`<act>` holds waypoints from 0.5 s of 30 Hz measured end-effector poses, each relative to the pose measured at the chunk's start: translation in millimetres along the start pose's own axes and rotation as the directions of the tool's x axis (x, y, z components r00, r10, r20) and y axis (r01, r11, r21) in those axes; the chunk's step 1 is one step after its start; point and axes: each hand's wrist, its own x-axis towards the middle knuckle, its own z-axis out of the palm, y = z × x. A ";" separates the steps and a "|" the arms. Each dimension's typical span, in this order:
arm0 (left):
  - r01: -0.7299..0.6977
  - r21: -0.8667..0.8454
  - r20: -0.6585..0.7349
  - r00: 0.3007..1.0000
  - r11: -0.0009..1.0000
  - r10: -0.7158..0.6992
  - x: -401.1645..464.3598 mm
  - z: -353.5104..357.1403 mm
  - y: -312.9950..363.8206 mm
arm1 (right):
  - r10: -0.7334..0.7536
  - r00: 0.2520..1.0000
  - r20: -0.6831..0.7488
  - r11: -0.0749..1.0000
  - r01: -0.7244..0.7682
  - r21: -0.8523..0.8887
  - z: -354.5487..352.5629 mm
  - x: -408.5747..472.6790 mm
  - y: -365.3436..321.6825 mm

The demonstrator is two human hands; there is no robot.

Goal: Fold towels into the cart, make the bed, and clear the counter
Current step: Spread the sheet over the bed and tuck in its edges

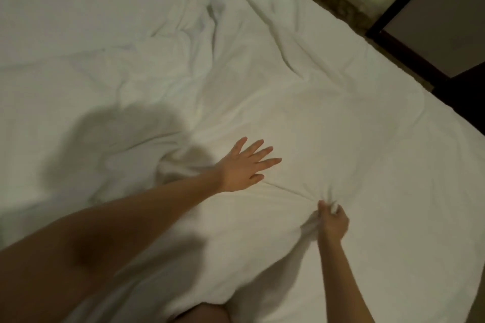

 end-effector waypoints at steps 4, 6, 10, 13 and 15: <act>0.116 -0.017 0.020 0.993 0.993 -0.116 -43.1 0.7 -21.3 | 0.028 0.989 -0.148 0.996 -0.041 -0.082 18.1 -26.2 -10.9; 0.180 -0.046 0.045 0.983 0.983 -0.178 -59.9 3.6 -31.1 | -0.108 0.981 -0.164 0.973 0.070 -0.219 34.4 -59.6 -14.8; 0.200 -0.070 0.063 0.979 0.977 -0.196 -77.7 0.2 -43.2 | -0.350 0.928 0.127 0.796 0.366 -0.481 62.5 -106.5 0.1; 0.184 -0.033 0.079 0.980 0.982 -0.180 -100.0 11.3 -58.4 | -0.258 0.884 0.391 0.635 0.460 -0.621 75.2 -115.9 27.9; 0.151 0.048 0.161 0.974 0.987 -0.157 -125.4 28.8 -74.8 | -0.235 0.876 0.422 0.585 0.474 -0.658 71.5 -120.4 47.7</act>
